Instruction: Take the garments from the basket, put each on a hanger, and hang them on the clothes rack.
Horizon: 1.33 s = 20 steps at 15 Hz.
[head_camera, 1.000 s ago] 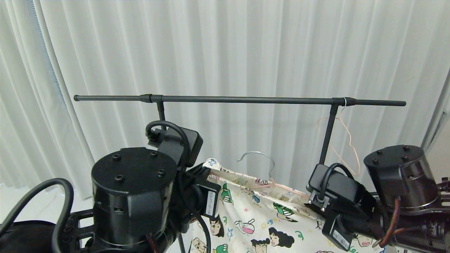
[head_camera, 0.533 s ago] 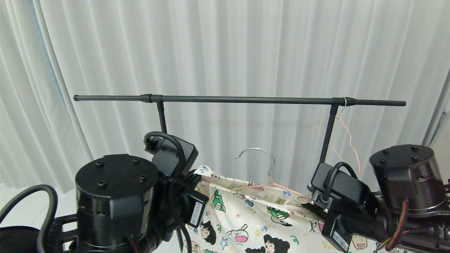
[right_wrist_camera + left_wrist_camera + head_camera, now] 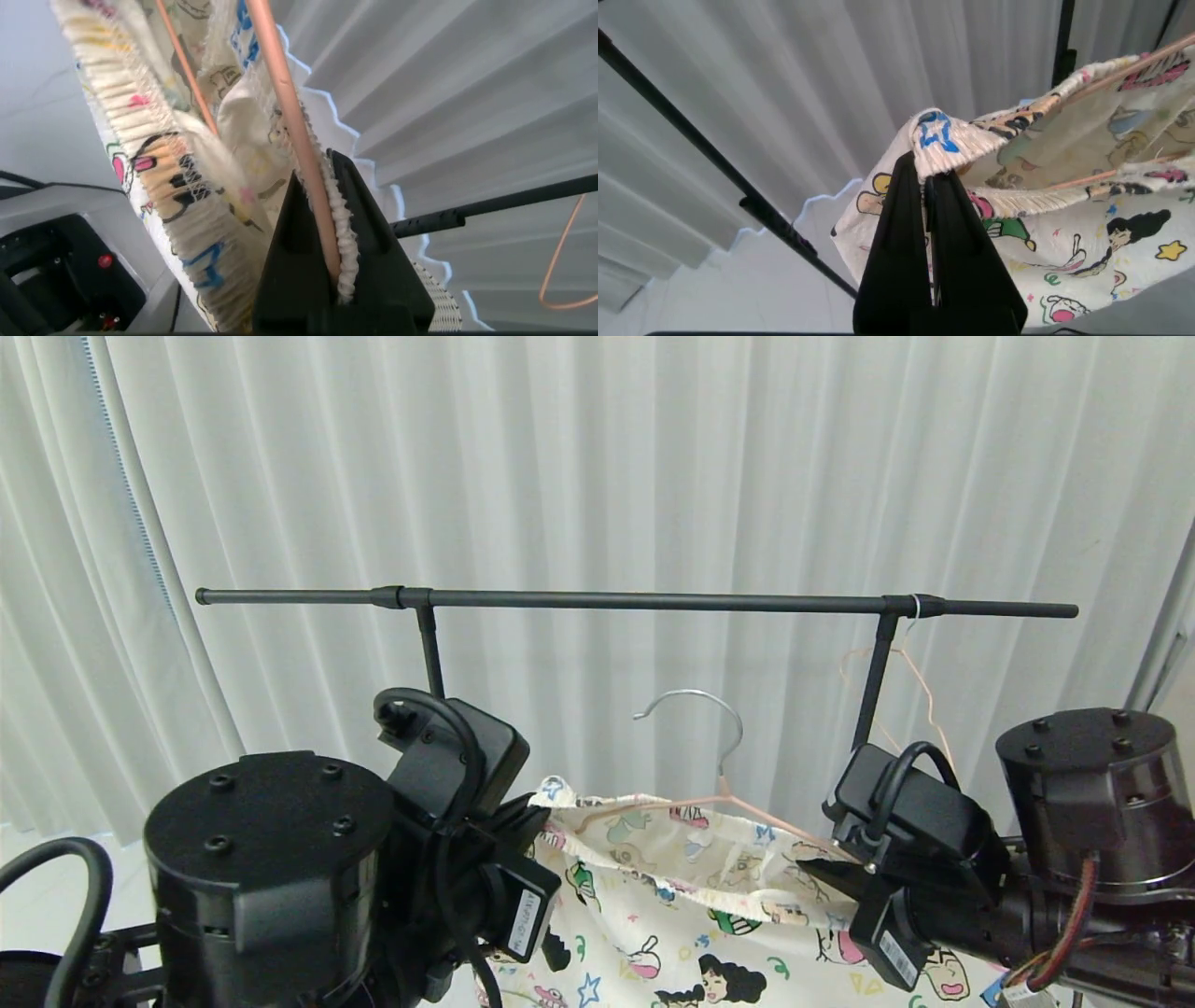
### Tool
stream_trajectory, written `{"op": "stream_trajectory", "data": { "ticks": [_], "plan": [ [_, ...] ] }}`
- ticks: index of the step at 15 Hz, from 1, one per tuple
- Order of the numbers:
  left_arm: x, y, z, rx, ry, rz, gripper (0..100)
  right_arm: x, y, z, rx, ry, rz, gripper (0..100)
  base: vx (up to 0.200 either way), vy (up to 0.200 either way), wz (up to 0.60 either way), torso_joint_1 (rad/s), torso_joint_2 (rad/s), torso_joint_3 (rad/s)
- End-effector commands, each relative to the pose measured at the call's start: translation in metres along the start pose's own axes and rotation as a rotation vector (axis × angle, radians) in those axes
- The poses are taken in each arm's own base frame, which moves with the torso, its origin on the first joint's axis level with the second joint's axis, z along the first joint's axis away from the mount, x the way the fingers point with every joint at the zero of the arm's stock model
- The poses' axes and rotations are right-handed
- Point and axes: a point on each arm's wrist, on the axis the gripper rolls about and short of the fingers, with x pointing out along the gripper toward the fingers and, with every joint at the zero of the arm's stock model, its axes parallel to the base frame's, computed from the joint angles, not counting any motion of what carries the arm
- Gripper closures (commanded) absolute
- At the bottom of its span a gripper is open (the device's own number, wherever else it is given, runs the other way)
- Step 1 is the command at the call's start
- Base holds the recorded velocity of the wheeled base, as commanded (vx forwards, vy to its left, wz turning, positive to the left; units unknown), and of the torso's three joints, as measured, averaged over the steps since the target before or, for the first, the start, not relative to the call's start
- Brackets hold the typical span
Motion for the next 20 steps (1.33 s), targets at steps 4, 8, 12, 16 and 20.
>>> {"op": "stream_trajectory", "data": {
  "ticks": [4, 8, 12, 16, 20],
  "plan": [
    [-0.008, 0.003, 0.001, -0.012, -0.019, -0.015, 0, 0.0, 0.0, 0.0, 0.0, -0.003, -0.003, 100, 0.0, 0.0, 0.0, 0.0, 0.0, 0.0],
    [-0.015, 0.002, 0.003, -0.019, -0.042, -0.064, 0, -0.002, -0.001, 0.001, 0.003, -0.01, -0.009, 100, 0.0, 0.0, 0.0, 0.0, 0.0, 0.0],
    [-0.027, 0.005, -0.001, -0.023, -0.058, -0.089, 0, -0.007, -0.01, 0.001, 0.023, -0.021, -0.041, 100, 0.0, 0.0, 0.0, 0.0, 0.0, 0.0],
    [-0.038, 0.024, -0.012, -0.042, -0.051, 0.02, 0, -0.012, -0.025, -0.005, 0.123, 0.045, -0.168, 100, 0.0, 0.0, 0.0, 0.0, 0.0, 0.0],
    [-0.033, 0.037, -0.011, -0.063, -0.045, 0.186, 0, -0.012, -0.046, -0.013, 0.309, 0.161, -0.38, 100, 0.0, 0.0, 0.0, 0.0, 0.0, 0.0]
  ]
}}
